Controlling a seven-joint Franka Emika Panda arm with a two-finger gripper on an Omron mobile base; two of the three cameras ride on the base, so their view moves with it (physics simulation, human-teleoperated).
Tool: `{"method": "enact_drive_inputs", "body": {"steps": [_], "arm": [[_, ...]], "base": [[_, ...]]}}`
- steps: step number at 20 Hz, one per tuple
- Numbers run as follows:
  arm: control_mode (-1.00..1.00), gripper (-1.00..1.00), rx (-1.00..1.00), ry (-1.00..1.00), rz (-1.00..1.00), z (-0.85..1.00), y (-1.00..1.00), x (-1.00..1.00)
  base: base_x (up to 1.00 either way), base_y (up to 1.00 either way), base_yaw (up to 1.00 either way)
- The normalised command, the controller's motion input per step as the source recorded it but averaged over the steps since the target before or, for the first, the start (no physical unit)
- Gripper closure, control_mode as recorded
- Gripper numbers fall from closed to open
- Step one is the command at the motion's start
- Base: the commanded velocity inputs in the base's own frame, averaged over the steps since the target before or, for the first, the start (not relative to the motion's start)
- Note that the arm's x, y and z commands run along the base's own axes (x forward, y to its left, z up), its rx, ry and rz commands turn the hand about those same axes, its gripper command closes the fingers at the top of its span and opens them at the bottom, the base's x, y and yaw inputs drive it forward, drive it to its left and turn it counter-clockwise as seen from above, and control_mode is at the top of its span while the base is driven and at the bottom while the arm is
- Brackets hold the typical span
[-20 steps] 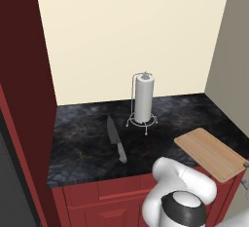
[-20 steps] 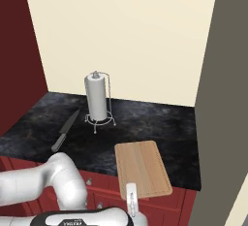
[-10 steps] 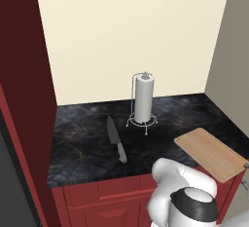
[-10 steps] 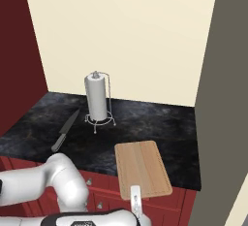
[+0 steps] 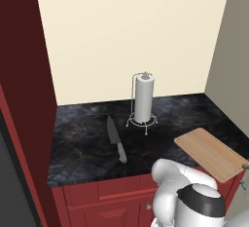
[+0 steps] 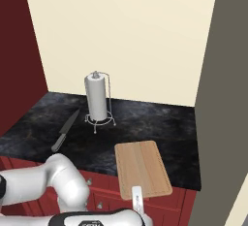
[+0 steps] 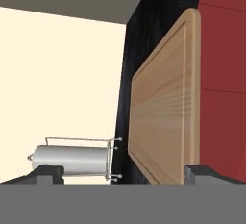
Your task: Move the cutting board and knife to the sink. Then move spray from the cabinet to the counter.
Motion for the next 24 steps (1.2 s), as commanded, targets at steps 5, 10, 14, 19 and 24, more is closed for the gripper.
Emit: {"method": "enact_drive_inputs", "body": {"steps": [5,10,14,19,24], "arm": [[-1.00,-1.00,0.00,0.00,0.00,-0.10,0.00,0.12],[-1.00,-1.00,0.00,0.00,0.00,-0.17,0.00,0.15],[-1.00,-1.00,0.00,0.00,0.00,-0.16,0.00,0.15],[-1.00,-1.00,0.00,0.00,0.00,-0.17,0.00,0.14],[-1.00,-1.00,0.00,0.00,0.00,-0.16,0.00,0.14]], "base": [[0.00,0.00,0.00],[0.00,0.00,0.00],[0.00,0.00,0.00],[0.00,0.00,0.00],[0.00,0.00,0.00]]}}
